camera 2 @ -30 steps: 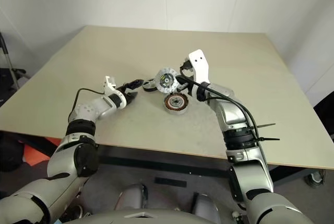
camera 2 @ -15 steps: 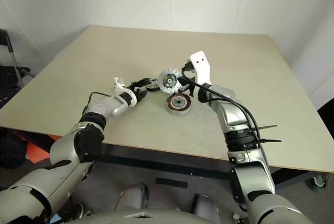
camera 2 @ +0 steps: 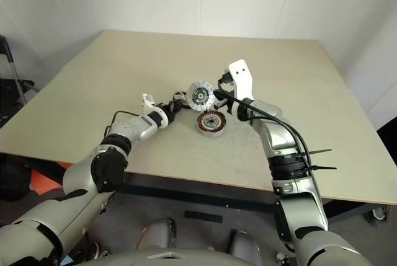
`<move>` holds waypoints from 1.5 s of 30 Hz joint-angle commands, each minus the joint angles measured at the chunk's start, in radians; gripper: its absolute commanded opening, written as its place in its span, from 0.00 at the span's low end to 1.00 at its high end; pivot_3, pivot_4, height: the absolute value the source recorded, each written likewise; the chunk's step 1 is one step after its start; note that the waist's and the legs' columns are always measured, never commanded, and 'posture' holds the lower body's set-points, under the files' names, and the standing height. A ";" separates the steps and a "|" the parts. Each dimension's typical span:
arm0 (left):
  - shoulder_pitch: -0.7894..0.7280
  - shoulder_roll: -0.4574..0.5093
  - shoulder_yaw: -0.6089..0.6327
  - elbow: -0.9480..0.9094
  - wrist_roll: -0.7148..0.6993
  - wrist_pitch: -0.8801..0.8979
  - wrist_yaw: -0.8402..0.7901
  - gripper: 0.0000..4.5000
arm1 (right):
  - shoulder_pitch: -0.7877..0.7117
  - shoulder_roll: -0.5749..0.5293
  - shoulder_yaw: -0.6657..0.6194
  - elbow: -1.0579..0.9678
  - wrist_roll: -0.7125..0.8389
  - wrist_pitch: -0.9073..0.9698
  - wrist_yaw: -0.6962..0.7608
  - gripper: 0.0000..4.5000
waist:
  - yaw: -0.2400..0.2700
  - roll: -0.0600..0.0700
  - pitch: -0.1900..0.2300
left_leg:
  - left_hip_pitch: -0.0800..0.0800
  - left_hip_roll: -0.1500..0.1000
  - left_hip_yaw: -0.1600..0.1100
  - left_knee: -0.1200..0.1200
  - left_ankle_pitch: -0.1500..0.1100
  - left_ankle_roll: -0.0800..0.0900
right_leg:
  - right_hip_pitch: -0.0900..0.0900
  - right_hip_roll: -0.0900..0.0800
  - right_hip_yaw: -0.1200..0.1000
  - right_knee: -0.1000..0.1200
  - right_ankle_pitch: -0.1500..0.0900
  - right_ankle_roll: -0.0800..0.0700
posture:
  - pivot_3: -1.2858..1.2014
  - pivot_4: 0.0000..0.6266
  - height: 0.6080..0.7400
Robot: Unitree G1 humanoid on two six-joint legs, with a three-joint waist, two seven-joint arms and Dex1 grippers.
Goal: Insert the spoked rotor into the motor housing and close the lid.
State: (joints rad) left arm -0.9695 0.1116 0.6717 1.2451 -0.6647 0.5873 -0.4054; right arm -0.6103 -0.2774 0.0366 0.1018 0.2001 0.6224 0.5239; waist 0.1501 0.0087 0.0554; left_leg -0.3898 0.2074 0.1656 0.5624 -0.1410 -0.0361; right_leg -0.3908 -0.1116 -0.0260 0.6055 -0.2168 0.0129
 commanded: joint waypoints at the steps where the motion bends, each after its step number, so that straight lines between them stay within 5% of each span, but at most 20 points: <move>1: 0.006 0.035 0.017 -0.014 -0.016 -0.018 -0.008 0.09 | -0.013 -0.010 -0.019 -0.044 0.014 -0.016 -0.002 0.00 | -0.001 0.000 0.000 | 0.000 0.000 0.000 0.000 0.000 0.000 | 0.000 0.000 0.000 0.000 0.000 0.000 | 0.52 0.00 1.00; 13: 0.065 0.168 0.084 -0.144 -0.098 -0.006 -0.055 0.09 | 0.032 -0.105 -0.082 0.037 -0.034 -0.055 -0.054 0.00 | -0.027 -0.002 0.002 | 0.001 0.002 0.000 -0.001 0.000 0.000 | -0.001 0.002 0.000 0.000 0.000 0.000 | 0.52 0.00 1.00; 19: 0.061 0.148 0.106 -0.419 -0.280 0.217 -0.157 0.09 | 0.080 -0.158 -0.079 0.129 -0.084 -0.082 -0.077 0.00 | -0.015 -0.006 0.006 | -0.003 0.000 0.000 0.000 0.000 0.000 | -0.002 0.000 0.000 0.000 0.000 -0.001 | 0.52 0.00 1.00; 28: 0.109 0.087 -0.051 -0.732 -0.427 0.558 -0.167 0.09 | 0.107 -0.153 -0.068 0.159 -0.087 -0.092 -0.076 0.00 | -0.029 -0.007 0.006 | -0.004 0.001 0.001 0.001 0.000 0.001 | -0.004 0.001 0.000 0.001 0.000 -0.001 | 0.52 0.00 1.00; 35: 0.135 0.052 -0.158 -0.635 -0.386 0.667 -0.155 0.09 | 0.104 -0.147 -0.076 0.141 -0.077 -0.085 -0.078 0.00 | -0.027 -0.007 0.006 | -0.003 0.000 0.001 0.001 0.000 0.000 | -0.003 0.002 0.001 0.001 0.000 -0.001 | 0.52 0.00 1.00; 45: 0.131 0.011 -0.297 -0.480 -0.218 0.602 -0.222 0.09 | 0.129 -0.152 -0.072 0.065 -0.069 -0.070 -0.056 0.00 | -0.025 -0.007 0.006 | -0.004 0.000 0.001 0.001 0.000 0.001 | -0.003 0.002 0.000 0.000 0.000 -0.001 | 0.52 0.00 1.00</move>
State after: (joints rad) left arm -0.8170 0.1290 0.3937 0.7643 -0.8988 1.2002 -0.5927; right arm -0.4739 -0.4232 -0.0260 0.2189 0.1211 0.5551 0.4650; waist 0.1250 0.0016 0.0615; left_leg -0.3936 0.2077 0.1661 0.5639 -0.1411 -0.0355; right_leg -0.3941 -0.1101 -0.0258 0.6057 -0.2168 0.0118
